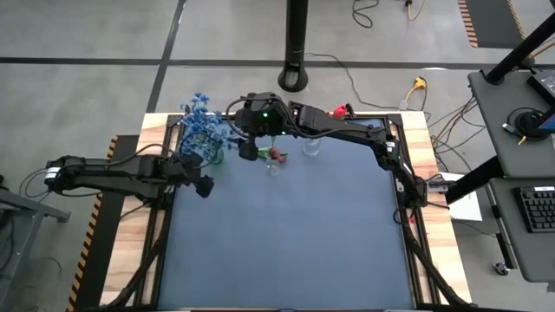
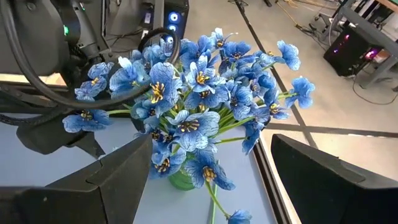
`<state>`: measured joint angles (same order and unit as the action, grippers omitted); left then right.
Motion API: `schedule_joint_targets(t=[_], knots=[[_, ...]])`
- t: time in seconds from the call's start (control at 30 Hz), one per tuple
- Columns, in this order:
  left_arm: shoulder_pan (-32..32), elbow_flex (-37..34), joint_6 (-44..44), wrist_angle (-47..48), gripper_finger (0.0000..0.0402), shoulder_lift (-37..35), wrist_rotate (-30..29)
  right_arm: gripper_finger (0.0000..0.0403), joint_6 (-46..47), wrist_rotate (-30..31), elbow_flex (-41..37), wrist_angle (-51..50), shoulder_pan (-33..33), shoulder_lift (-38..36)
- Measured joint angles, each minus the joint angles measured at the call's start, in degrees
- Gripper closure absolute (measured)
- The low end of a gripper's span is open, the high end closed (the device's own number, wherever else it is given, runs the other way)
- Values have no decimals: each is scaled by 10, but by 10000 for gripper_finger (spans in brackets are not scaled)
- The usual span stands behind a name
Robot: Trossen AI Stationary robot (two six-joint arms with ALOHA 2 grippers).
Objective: Sort flowers into vase by color
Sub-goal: Put the dark red tulip into the bottom transparent vase
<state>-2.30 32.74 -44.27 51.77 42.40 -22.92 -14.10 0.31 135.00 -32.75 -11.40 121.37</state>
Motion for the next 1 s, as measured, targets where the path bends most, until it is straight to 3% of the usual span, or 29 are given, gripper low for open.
schedule_joint_targets(t=[0.6, 1.0], knots=[[8, 79, -27, 126, 67, -6, 47, 83, 36, 47, 0, -45, 7, -39], [15, 129, -33, 172, 67, -4, 146, 83, 40, 47, 0, -61, 7, -55]])
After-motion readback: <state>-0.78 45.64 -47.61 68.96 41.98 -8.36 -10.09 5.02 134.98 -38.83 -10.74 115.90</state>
